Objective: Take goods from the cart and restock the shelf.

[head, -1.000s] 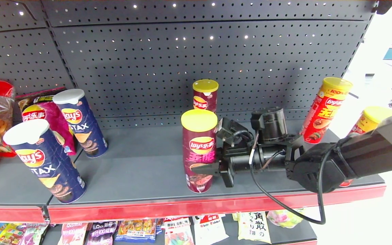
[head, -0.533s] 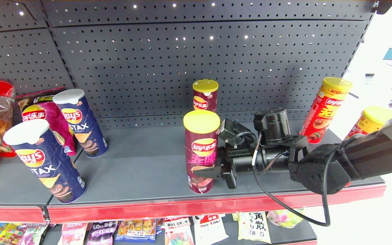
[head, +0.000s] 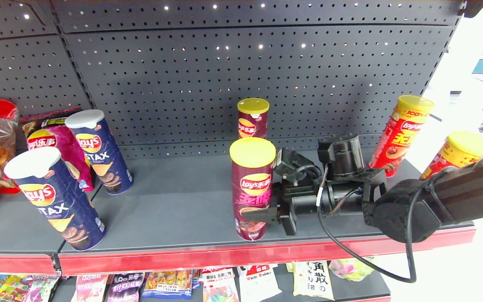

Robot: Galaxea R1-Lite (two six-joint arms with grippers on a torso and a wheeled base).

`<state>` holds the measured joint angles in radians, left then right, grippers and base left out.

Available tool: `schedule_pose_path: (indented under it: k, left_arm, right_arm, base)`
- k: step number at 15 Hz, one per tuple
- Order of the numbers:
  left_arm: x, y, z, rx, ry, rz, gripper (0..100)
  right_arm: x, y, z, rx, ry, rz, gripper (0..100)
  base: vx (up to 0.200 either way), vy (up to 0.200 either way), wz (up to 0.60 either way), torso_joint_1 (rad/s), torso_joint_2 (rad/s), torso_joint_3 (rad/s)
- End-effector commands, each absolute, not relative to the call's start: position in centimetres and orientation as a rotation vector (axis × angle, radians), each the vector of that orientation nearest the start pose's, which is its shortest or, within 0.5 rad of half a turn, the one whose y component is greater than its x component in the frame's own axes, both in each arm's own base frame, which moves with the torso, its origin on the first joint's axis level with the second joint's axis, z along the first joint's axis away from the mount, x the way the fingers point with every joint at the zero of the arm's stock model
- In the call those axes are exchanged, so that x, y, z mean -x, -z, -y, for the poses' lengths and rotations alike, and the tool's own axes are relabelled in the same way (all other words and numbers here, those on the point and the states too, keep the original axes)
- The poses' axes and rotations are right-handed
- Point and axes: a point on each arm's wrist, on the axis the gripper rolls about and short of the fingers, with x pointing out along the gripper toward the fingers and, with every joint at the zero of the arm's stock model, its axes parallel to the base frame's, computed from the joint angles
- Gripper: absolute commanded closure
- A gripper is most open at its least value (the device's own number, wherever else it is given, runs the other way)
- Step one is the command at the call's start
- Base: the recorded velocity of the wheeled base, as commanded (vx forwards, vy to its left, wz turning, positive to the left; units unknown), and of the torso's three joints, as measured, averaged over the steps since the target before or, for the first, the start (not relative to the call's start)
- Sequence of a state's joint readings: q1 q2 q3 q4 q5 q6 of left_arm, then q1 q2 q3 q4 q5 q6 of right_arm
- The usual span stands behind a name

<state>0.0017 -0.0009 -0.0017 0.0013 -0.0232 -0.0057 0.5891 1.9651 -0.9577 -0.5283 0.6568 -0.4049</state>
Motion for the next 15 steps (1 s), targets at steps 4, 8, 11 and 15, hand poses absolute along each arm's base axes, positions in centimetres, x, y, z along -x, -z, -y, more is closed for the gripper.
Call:
schedule_pose_path:
  k: [4, 8, 11, 15]
  left_arm:
    - [2.29, -7.57, 0.06, 0.006, 0.021, 0.000, 0]
    - [2.29, -7.57, 0.06, 0.006, 0.021, 0.000, 0]
    - [2.29, -7.57, 0.06, 0.006, 0.021, 0.000, 0]
    - [2.29, -7.57, 0.06, 0.006, 0.021, 0.000, 0]
  right_arm:
    - [-28.96, -12.63, -20.93, 0.329, -1.304, -0.251, 100]
    - [-28.90, -12.59, -20.89, 0.329, -1.304, -0.254, 100]
    - [-28.88, -12.57, -20.88, 0.329, -1.304, -0.254, 0]
    - [-28.83, -12.73, -20.85, 0.329, -1.304, -0.249, 0]
  base:
    - [0.000, 0.000, 0.00, 0.000, 0.00, 0.000]
    - [0.000, 0.000, 0.00, 0.000, 0.00, 0.000]
    - [0.000, 0.000, 0.00, 0.000, 0.00, 0.000]
    - [0.000, 0.000, 0.00, 0.000, 0.00, 0.000]
